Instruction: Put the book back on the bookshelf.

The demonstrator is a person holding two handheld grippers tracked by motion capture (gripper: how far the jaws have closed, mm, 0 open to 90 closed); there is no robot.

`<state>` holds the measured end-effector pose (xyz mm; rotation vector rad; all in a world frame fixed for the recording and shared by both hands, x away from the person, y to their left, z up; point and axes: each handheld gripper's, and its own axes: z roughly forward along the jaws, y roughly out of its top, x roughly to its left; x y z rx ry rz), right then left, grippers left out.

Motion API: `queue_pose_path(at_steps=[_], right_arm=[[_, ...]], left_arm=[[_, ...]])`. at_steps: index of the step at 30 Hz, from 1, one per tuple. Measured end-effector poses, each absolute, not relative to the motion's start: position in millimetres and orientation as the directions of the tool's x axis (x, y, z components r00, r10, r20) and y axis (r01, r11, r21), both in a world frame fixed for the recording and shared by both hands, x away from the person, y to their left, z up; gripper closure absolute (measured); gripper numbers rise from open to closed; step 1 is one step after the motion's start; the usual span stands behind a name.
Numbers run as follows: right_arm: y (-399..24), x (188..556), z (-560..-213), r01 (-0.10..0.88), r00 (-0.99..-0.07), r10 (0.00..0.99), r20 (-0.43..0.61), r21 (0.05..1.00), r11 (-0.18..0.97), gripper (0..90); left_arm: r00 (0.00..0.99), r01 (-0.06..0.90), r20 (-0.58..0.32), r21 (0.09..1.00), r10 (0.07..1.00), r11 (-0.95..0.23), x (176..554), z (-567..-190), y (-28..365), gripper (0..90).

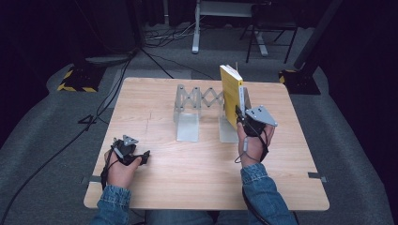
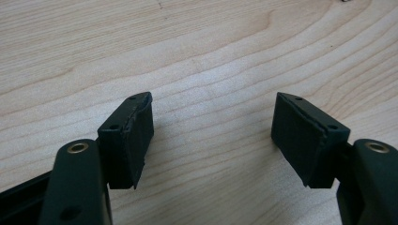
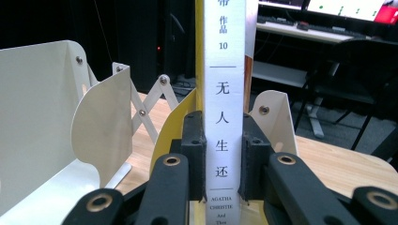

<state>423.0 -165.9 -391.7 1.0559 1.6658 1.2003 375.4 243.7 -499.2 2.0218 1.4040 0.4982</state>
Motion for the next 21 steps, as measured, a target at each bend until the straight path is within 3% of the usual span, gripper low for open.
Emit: queue_pose_path(at_steps=[21], right_arm=[[-150.5,418.0,-434.8,0.228,-0.371,0.922,-0.111,0.952,0.207,73.8]], left_arm=[[0.368,0.687,-0.027,0.682,0.929,-0.252,377.6,-500.5,241.8,29.1]])
